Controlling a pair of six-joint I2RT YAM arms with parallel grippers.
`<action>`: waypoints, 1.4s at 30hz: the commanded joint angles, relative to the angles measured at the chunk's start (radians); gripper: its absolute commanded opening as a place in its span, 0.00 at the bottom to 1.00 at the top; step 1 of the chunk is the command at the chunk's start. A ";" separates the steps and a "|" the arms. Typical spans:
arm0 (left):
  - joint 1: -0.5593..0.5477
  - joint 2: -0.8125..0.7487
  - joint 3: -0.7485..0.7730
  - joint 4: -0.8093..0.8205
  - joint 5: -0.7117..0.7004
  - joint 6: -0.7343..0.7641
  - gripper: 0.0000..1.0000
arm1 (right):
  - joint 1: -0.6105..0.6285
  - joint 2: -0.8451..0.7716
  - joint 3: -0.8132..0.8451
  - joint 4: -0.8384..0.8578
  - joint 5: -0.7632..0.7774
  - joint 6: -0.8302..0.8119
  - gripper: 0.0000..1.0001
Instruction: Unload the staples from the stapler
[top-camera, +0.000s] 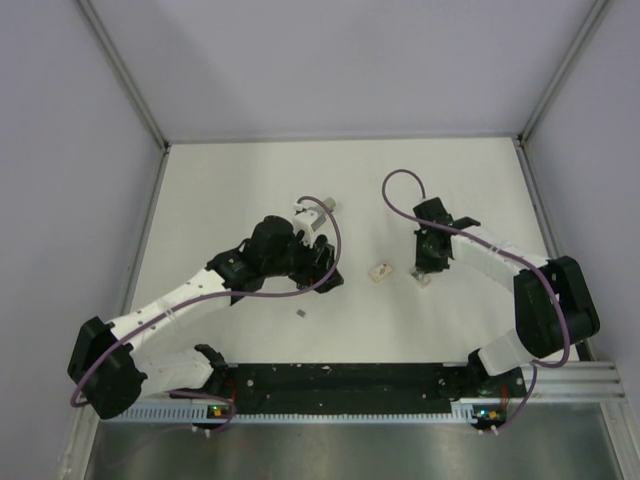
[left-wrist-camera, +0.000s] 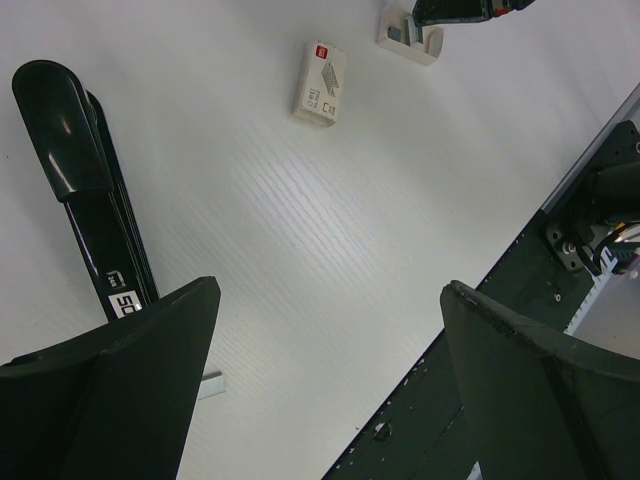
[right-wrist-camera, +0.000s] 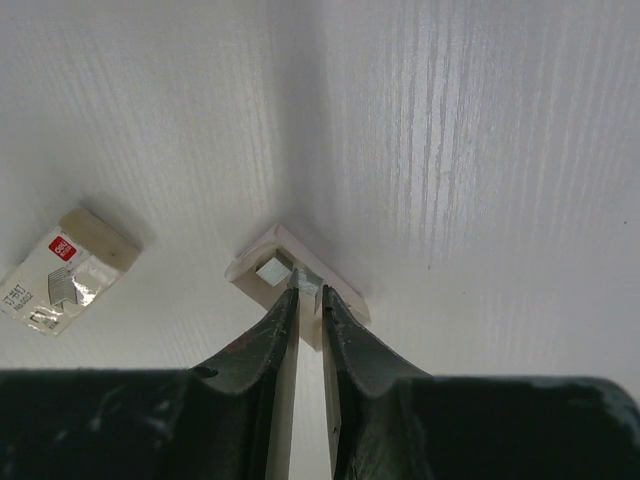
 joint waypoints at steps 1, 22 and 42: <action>-0.003 0.001 0.018 0.031 0.008 -0.001 0.99 | 0.011 -0.006 0.015 -0.005 0.055 -0.008 0.15; -0.003 0.001 0.009 0.034 0.008 -0.001 0.98 | 0.040 0.030 0.016 -0.007 0.080 0.006 0.14; -0.003 -0.025 0.027 -0.084 -0.152 -0.022 0.98 | 0.149 -0.154 0.122 -0.093 0.091 0.006 0.24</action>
